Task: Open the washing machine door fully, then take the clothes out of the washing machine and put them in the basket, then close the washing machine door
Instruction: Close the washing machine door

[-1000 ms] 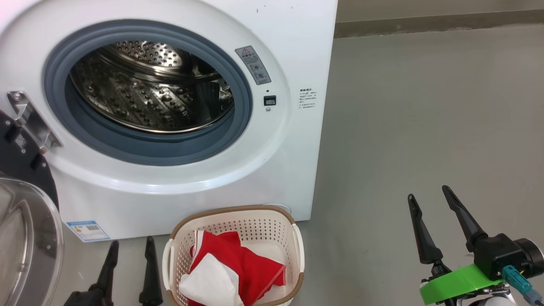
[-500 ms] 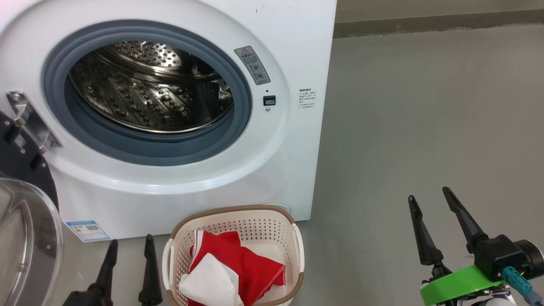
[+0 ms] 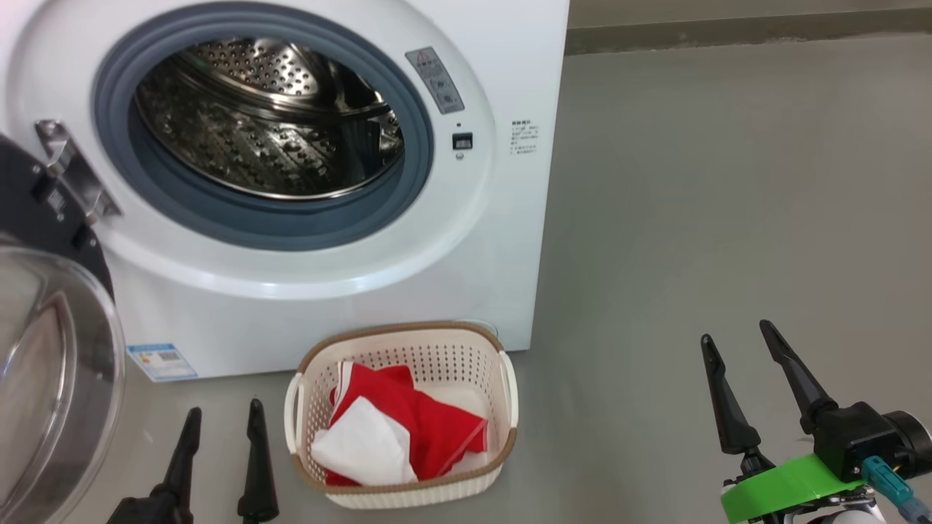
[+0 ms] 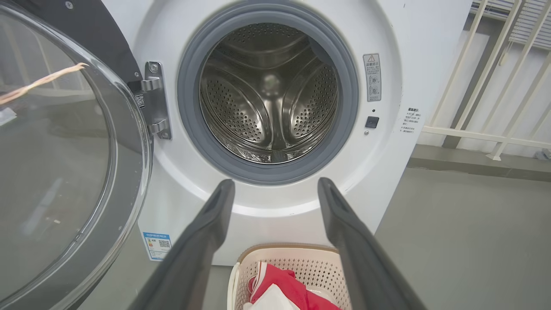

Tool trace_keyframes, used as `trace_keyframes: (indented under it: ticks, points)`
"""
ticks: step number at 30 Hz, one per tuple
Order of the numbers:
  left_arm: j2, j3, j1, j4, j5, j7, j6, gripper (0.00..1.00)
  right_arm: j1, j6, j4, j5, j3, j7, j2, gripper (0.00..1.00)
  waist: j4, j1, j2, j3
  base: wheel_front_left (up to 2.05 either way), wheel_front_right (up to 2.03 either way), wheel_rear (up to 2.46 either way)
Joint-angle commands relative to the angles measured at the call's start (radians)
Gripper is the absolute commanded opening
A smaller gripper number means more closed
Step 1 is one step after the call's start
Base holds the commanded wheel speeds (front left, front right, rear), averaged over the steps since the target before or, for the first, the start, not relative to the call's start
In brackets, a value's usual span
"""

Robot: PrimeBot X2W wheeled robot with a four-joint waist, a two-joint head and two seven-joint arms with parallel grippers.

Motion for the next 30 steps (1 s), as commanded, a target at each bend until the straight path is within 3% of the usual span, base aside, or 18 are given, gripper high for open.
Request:
trace_keyframes:
  ticks: [1, 11, 25, 30]
  points:
    - [0.013, 0.029, -0.012, -0.033, 0.003, -0.005, 0.006, 1.0, -0.012, 0.003, -0.023, 0.002, 0.018, -0.006, -0.008, 1.0, 0.0, 0.0, 0.0, -0.001, -1.73, 1.73, 0.0]
    - [0.02, 0.017, -0.004, -0.047, 0.009, -0.004, 0.009, 1.0, -0.008, 0.003, -0.019, 0.004, 0.017, -0.006, -0.008, 1.0, 0.009, 0.0, 0.0, -0.008, -0.97, 0.97, 0.0]
    - [0.02, 0.004, -0.001, -0.055, 0.01, -0.004, 0.02, 1.0, 0.001, 0.003, -0.016, 0.006, 0.016, -0.006, -0.008, 1.0, 0.03, 0.0, 0.0, -0.018, -0.02, 0.02, 0.0]
    - [0.018, 0.005, -0.002, -0.073, 0.016, -0.003, 0.044, 1.0, 0.004, 0.003, -0.015, 0.021, 0.015, -0.006, -0.008, 1.0, 0.065, 0.0, 0.0, -0.019, 0.0, 0.0, 0.0]
